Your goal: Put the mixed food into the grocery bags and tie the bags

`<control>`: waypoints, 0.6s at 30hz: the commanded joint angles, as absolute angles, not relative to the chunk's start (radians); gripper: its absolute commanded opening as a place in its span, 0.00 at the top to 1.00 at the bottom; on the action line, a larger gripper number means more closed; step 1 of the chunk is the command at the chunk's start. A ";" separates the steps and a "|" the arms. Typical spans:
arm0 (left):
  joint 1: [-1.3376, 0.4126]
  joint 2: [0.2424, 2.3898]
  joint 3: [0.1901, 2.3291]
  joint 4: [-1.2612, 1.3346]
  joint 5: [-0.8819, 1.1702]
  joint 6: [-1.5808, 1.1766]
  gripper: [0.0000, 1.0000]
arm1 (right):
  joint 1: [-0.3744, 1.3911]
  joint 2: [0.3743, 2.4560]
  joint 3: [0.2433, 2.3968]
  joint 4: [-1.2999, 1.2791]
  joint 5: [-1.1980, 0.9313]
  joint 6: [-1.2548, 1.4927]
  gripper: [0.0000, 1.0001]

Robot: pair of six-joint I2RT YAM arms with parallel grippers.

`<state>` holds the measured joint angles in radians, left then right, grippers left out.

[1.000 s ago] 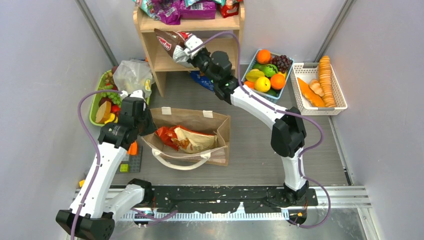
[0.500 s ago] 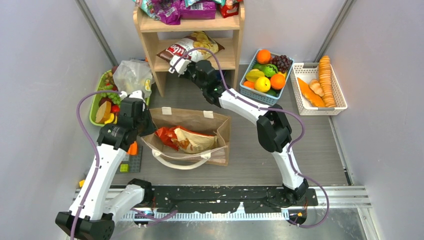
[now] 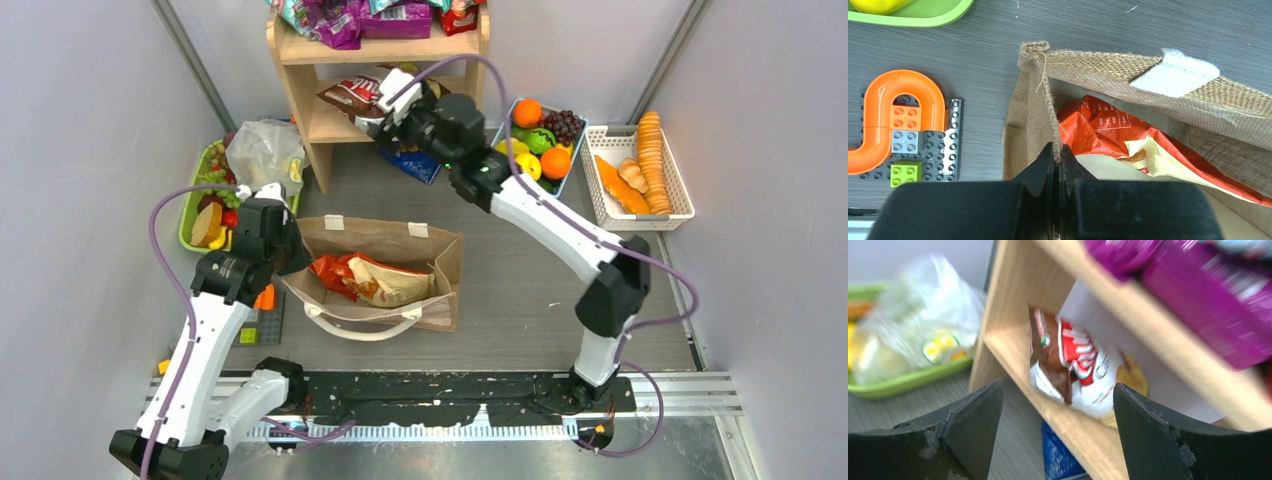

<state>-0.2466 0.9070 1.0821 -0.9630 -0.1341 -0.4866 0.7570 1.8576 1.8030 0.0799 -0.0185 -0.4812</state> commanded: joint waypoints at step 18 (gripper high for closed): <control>-0.245 0.862 1.066 -0.960 -0.072 -0.496 1.00 | 0.586 1.995 2.525 -0.025 -0.093 0.024 0.10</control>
